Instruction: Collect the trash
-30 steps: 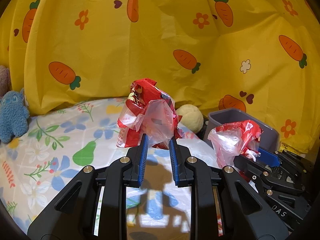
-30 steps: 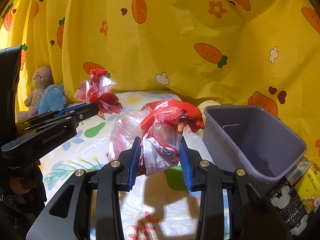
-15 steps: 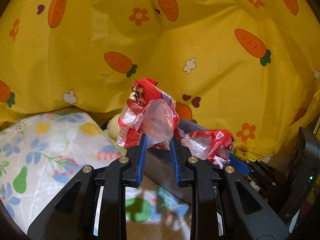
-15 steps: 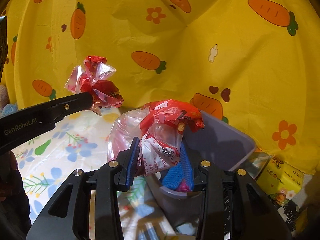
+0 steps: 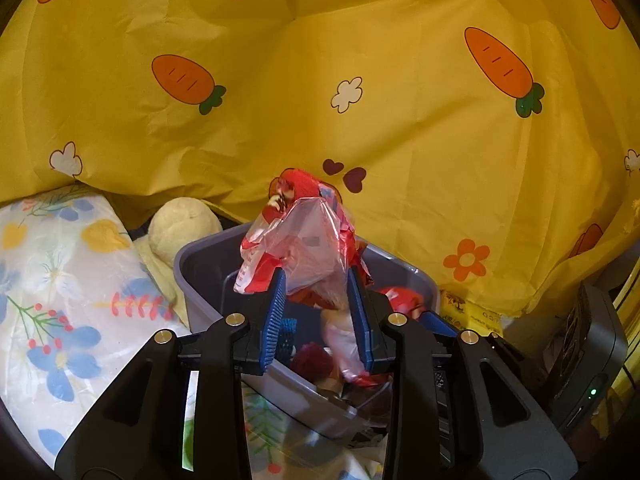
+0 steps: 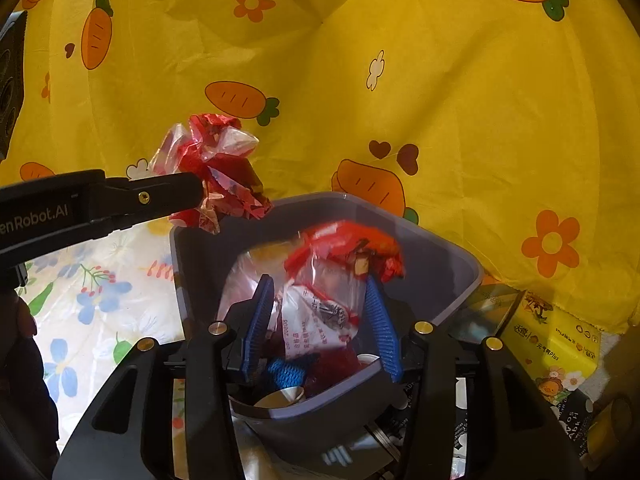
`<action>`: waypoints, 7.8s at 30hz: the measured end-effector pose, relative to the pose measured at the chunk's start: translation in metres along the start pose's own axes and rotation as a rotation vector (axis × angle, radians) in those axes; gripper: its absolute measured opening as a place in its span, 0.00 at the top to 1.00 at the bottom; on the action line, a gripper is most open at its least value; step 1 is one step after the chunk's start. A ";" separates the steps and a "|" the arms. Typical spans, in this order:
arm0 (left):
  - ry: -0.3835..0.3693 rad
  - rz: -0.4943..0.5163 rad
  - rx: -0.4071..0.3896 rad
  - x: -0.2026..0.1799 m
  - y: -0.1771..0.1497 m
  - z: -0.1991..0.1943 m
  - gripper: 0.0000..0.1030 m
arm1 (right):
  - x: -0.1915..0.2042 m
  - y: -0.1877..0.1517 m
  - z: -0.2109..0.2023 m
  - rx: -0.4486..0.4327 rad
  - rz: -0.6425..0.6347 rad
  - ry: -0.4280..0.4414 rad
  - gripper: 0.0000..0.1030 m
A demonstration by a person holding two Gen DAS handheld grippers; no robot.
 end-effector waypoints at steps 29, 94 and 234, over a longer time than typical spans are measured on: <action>0.693 0.116 -0.242 0.098 -0.041 -0.209 0.05 | 0.075 -0.001 -0.074 -0.114 -0.067 0.025 0.05; 0.726 0.060 -0.232 0.104 -0.085 -0.290 0.05 | 0.142 -0.031 -0.141 -0.125 -0.106 0.102 0.05; 0.695 0.122 -0.212 0.094 -0.087 -0.282 0.19 | 0.127 -0.033 -0.136 -0.120 -0.097 0.102 0.05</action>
Point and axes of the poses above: each gripper's, at about its wrist camera, not at the fingertips, and z roughly the way its jaws point, x to its left, y to its top, the point moved 6 cm from there along z, roughly the way its jaws point, and after that the axes turned 9 degrees about -x, right-handed, at the moved point
